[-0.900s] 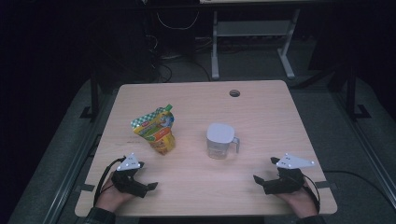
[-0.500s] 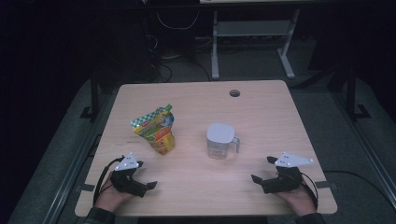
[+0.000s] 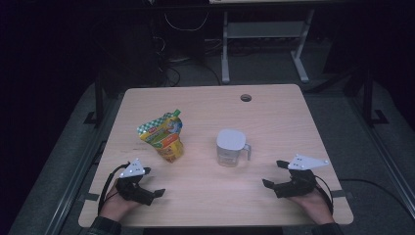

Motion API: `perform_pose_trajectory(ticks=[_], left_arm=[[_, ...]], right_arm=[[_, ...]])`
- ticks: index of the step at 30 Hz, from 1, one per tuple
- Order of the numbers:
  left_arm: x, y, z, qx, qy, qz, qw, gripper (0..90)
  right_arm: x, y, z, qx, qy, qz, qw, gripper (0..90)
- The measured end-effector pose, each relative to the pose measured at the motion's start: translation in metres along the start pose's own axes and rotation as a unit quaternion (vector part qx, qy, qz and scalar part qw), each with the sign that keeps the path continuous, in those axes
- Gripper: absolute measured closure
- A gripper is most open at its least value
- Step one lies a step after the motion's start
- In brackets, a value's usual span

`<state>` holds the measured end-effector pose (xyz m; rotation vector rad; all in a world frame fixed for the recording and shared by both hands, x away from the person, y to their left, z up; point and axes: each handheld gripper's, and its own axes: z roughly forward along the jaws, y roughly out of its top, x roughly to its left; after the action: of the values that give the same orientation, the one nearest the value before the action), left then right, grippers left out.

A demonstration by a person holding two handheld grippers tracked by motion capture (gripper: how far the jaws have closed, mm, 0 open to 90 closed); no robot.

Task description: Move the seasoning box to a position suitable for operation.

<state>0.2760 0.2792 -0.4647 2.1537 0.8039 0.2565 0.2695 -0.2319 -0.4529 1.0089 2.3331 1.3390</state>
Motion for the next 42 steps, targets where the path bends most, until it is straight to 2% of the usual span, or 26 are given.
perform_pose_trajectory(ticks=[4, 20, 30, 35, 42], left_arm=[[-0.001, 0.0, -0.001, -0.001, -0.003, 0.004, 1.0, 0.0], [-0.001, 0.0, -0.003, -0.007, -0.004, 0.005, 1.0, 0.0], [-0.003, -0.001, -0.004, -0.005, -0.003, 0.011, 0.9999, 0.0], [-0.004, -0.002, -0.003, -0.006, -0.005, 0.007, 1.0, 0.0], [-0.004, -0.002, -0.004, -0.01, -0.004, 0.008, 0.9999, 0.0]], right_arm=[[-0.002, 0.008, 0.003, -0.01, 0.005, 0.0, 0.9999, 12.8], [-0.006, 0.035, 0.019, -0.003, 0.017, -0.025, 0.9995, 13.4], [-0.012, 0.055, 0.031, -0.006, 0.037, -0.035, 0.9987, 14.7], [-0.016, 0.061, 0.035, -0.003, 0.044, -0.035, 0.9984, 14.7], [-0.021, 0.073, 0.046, -0.005, 0.068, -0.044, 0.9967, 21.2]])
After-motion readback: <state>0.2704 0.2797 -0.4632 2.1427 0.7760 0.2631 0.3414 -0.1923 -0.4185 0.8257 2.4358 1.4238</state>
